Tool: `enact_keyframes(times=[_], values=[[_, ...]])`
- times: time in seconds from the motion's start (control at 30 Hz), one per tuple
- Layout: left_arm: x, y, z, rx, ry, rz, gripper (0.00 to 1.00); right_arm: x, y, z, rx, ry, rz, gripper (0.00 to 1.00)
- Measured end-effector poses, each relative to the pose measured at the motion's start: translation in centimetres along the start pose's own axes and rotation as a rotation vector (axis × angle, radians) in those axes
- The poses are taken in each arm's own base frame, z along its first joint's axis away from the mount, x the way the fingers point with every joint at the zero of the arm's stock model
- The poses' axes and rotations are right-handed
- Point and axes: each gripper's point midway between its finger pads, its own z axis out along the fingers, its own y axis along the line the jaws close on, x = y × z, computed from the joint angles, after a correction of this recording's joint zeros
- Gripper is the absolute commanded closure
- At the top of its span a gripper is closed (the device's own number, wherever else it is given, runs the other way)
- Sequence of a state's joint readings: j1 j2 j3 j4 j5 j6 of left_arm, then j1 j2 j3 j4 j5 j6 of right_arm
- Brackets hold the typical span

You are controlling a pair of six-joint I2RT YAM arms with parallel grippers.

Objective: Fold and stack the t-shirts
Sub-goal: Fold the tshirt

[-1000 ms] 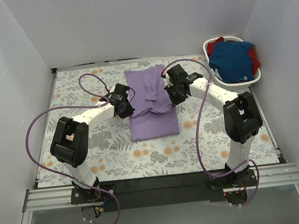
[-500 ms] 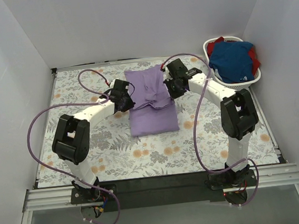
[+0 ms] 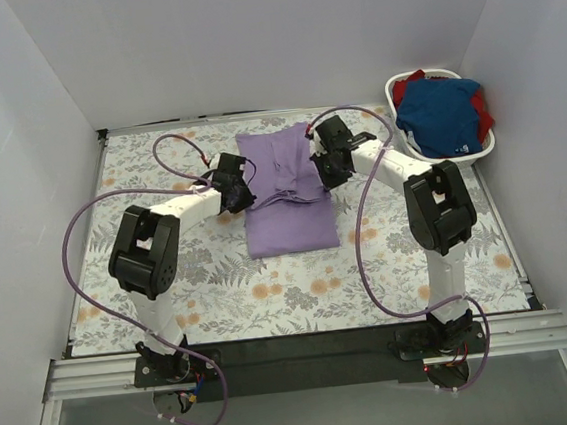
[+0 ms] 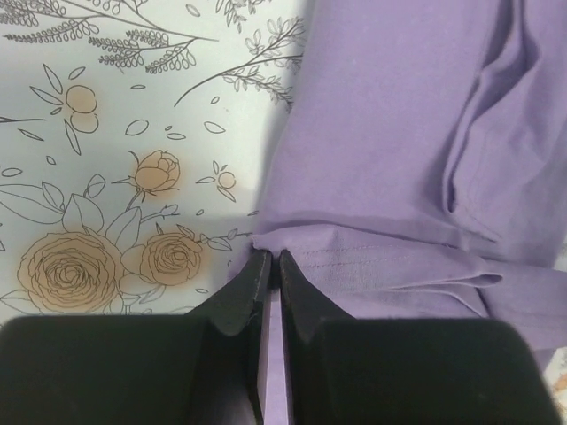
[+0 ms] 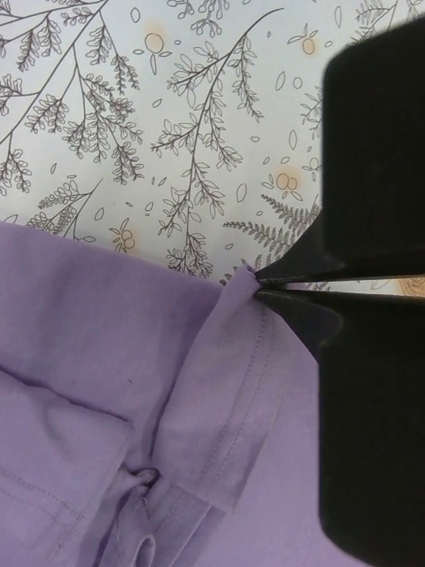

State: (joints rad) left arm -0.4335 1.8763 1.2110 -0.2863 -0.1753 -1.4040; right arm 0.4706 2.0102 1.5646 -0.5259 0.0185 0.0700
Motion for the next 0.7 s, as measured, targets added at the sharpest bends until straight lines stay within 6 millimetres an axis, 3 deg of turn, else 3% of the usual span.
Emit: enact_keyframes(times=[0.1, 0.2, 0.23, 0.3, 0.4, 0.53, 0.63, 0.7], values=[[0.5, 0.4, 0.8, -0.013, 0.011, 0.013, 0.73, 0.3, 0.0, 0.6, 0.001, 0.010, 0.002, 0.78], [0.4, 0.3, 0.8, -0.010, 0.004, 0.020, 0.61, 0.2, 0.0, 0.6, -0.004, 0.008, 0.001, 0.66], [0.2, 0.2, 0.7, -0.005, -0.002, 0.019, 0.52, 0.1, 0.2, 0.6, -0.014, 0.004, 0.003, 0.64], [-0.1, 0.0, 0.3, 0.004, -0.011, 0.018, 0.45, 0.0, 0.6, 0.5, -0.030, 0.000, 0.003, 0.64], [-0.7, -0.1, -1.6, 0.027, -0.038, 0.008, 0.44, -0.2, 1.0, -0.3, -0.032, -0.022, 0.000, 0.64], [-1.3, -0.9, -6.2, 0.086, -0.105, -0.001, 0.44, 0.0, 2.8, -3.1, -0.033, -0.087, -0.013, 0.63], [-0.2, -2.7, -9.4, 0.160, -0.128, 0.015, 0.57, -0.2, 4.5, -5.2, -0.062, -0.163, -0.019, 0.64], [1.5, -3.7, -10.5, 0.199, -0.112, 0.034, 0.67, -0.3, 5.8, -6.2, -0.109, -0.201, -0.025, 0.64]])
